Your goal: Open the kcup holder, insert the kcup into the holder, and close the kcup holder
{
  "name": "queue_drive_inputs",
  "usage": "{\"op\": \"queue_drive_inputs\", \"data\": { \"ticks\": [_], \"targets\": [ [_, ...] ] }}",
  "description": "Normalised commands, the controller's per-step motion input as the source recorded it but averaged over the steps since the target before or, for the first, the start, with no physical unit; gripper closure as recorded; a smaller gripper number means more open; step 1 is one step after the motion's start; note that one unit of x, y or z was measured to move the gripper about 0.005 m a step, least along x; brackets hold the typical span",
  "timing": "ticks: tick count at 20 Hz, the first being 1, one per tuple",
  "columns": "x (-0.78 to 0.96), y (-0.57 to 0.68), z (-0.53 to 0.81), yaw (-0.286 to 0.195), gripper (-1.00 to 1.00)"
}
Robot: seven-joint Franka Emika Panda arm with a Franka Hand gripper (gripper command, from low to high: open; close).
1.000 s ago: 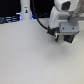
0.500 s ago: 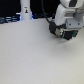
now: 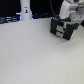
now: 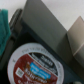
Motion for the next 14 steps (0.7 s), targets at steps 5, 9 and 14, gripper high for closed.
{"op": "queue_drive_inputs", "data": {
  "ticks": [5,9,14],
  "targets": [
    [-0.45,0.39,0.13,0.041,-1.00],
    [-0.44,0.38,0.08,0.051,-1.00],
    [-0.08,0.27,0.22,0.021,-1.00]
  ]
}}
